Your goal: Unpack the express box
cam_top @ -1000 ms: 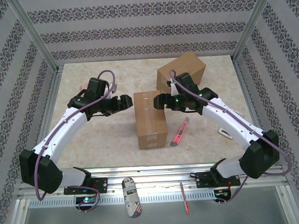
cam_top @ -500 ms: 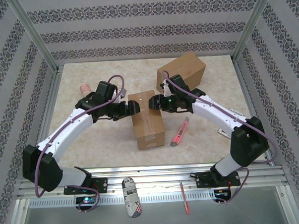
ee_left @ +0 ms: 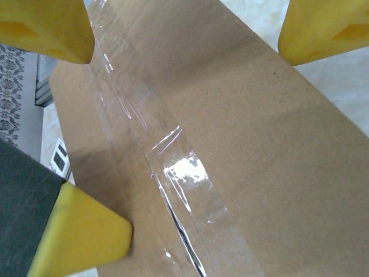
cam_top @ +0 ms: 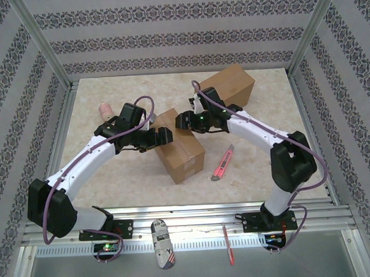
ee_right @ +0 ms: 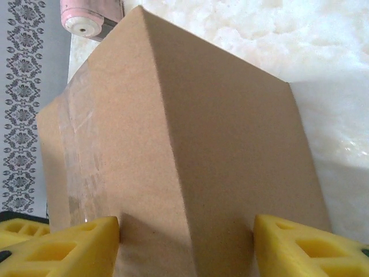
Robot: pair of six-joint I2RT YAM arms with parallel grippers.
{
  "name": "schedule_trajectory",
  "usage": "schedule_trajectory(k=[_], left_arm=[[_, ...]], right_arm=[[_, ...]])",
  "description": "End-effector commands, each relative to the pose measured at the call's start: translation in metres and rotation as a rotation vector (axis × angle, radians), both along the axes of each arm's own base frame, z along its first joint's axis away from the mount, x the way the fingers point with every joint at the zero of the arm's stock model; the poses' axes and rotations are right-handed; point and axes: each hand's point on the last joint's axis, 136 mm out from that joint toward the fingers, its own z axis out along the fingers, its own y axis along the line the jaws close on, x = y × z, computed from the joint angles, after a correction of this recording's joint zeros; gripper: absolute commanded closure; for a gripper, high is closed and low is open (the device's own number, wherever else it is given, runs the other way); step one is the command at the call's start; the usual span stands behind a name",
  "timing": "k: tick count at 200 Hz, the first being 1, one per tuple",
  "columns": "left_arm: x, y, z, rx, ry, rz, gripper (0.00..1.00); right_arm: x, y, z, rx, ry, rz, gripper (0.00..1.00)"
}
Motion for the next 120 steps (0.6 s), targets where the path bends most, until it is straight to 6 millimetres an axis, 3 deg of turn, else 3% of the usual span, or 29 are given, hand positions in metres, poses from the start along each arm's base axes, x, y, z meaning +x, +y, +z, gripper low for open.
schedule_trajectory(k=[1, 49, 97, 120], left_arm=[[0.008, -0.003, 0.002, 0.002, -0.035, 0.01, 0.16], [0.023, 0.001, -0.005, 0.074, -0.042, 0.023, 0.16], [0.029, 0.013, 0.001, 0.17, -0.067, 0.026, 0.15], [0.032, 0.017, 0.008, 0.196, -0.088, 0.025, 0.13]], right_arm=[[-0.008, 0.032, 0.008, 0.074, 0.027, 0.079, 0.4], [0.0, 0.04, 0.008, 0.072, 0.034, 0.082, 0.41], [0.012, 0.033, 0.018, 0.008, 0.006, 0.051, 0.23], [0.021, 0.027, 0.028, -0.009, -0.013, 0.028, 0.19]])
